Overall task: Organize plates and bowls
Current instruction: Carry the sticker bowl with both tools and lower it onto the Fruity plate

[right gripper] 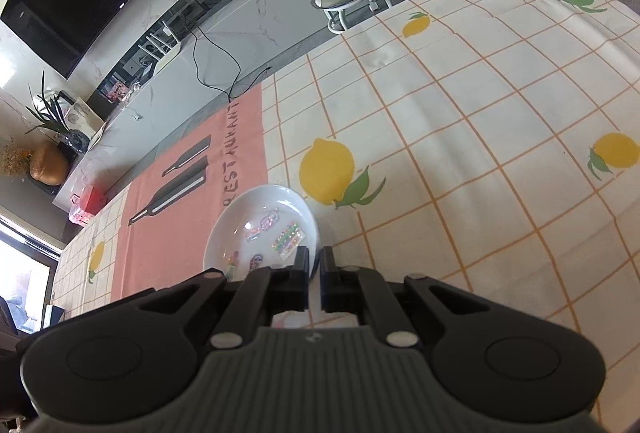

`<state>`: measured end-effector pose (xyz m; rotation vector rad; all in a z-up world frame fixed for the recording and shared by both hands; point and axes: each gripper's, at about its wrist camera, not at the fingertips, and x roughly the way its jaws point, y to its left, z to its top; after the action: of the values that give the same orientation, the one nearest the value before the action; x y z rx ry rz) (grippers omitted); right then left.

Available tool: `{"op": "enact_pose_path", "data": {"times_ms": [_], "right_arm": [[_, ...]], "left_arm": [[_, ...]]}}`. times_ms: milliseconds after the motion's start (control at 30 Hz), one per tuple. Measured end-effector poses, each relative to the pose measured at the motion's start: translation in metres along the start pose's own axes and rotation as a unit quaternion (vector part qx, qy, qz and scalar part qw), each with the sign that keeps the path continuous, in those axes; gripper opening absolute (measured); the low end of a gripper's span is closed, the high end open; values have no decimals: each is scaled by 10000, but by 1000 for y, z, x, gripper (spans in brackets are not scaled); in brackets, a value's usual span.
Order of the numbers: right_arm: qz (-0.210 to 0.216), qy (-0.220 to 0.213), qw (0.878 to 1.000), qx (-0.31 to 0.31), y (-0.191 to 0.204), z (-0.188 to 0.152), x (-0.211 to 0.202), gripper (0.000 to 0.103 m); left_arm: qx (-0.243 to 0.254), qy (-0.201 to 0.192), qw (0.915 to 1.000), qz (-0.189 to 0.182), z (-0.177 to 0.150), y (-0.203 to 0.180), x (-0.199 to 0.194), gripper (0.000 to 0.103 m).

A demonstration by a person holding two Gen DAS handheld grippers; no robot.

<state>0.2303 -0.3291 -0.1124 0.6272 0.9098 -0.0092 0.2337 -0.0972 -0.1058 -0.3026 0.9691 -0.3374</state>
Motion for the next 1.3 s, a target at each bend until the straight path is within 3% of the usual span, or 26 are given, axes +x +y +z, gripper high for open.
{"op": "enact_pose_path", "data": {"times_ms": [300, 467, 767, 1300], "right_arm": [[225, 15, 9997, -133, 19, -55, -63, 2], [168, 105, 9992, -334, 28, -96, -92, 2], [96, 388, 9992, -82, 20, -142, -103, 1], [-128, 473, 9988, 76, 8, -147, -88, 0]], "left_arm": [[24, 49, 10000, 48, -44, 1, -76, 4], [-92, 270, 9996, 82, -73, 10, -101, 4], [-555, 794, 9953, 15, -108, 31, -100, 5], [-730, 1009, 9922, 11, -118, 33, -86, 5]]}}
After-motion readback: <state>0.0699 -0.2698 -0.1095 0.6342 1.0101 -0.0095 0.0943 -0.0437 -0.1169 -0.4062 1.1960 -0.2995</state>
